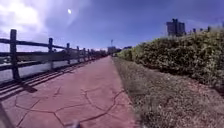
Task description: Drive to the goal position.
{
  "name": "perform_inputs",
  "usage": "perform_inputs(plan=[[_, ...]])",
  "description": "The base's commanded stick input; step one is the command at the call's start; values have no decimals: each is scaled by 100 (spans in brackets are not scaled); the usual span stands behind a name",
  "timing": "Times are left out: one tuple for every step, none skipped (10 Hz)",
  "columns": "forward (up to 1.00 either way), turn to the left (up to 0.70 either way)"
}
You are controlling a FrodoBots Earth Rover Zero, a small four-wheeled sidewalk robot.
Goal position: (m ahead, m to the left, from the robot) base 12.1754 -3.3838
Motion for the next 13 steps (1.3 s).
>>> perform_inputs(plan=[[70, 35], [70, 35], [70, 35], [70, 35], [70, 20], [70, 0], [70, 0], [70, 0], [70, 0], [70, 0], [70, 0], [70, 0], [70, 0]])
